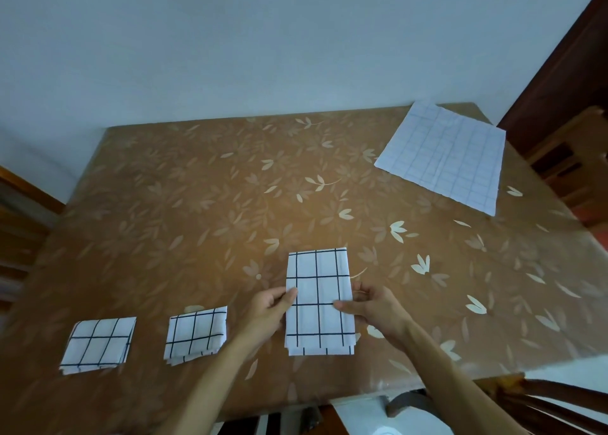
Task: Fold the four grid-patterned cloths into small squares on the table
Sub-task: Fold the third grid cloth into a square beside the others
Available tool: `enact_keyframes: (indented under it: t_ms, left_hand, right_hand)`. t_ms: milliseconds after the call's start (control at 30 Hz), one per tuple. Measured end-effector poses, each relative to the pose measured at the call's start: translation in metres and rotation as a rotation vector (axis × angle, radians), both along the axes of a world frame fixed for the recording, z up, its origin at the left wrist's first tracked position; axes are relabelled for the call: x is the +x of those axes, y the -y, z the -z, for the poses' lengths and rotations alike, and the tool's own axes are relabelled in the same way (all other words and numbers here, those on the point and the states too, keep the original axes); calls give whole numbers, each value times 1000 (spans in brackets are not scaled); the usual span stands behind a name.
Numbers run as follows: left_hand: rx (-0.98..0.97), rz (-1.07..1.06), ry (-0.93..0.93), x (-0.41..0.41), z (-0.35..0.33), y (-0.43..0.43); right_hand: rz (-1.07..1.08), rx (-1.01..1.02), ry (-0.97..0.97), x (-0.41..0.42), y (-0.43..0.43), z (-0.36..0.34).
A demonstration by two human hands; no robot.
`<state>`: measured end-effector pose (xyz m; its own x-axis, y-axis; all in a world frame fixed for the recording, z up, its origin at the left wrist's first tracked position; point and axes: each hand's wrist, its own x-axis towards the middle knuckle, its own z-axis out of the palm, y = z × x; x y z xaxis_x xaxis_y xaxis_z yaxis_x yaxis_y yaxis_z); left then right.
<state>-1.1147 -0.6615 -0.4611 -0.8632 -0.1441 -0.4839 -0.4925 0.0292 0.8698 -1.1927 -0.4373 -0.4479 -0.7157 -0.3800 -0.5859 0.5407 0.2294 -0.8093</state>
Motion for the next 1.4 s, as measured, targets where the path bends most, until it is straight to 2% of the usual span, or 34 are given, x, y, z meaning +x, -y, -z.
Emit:
enact_keyframes:
  t_ms: [233, 367, 533, 700, 833, 967, 1267, 1400]
  left_hand:
    - [-10, 41, -49, -2, -11, 0]
    - [18, 66, 2, 2, -13, 6]
    - [121, 42, 50, 2, -17, 14]
    - [348, -137, 73, -3, -9, 11]
    - [412, -153, 66, -1, 0, 13]
    - [391, -177, 63, -1, -2, 14]
    - [302, -168, 148, 12, 8, 29]
    - [161, -231, 220, 20, 22, 33]
  right_hand:
    - [-111, 0, 39, 3, -6, -8]
    - [-109, 15, -6, 1, -10, -9]
    - [-105, -55, -26, -3, -11, -7]
    - [-52, -168, -1, -2, -9, -9]
    - [0, -152, 50, -2, -9, -7]
    - [-91, -141, 67, -1, -11, -8]
    - [-55, -44, -8, 3, 5, 16]
    - [-59, 28, -48, 8, 12, 25]
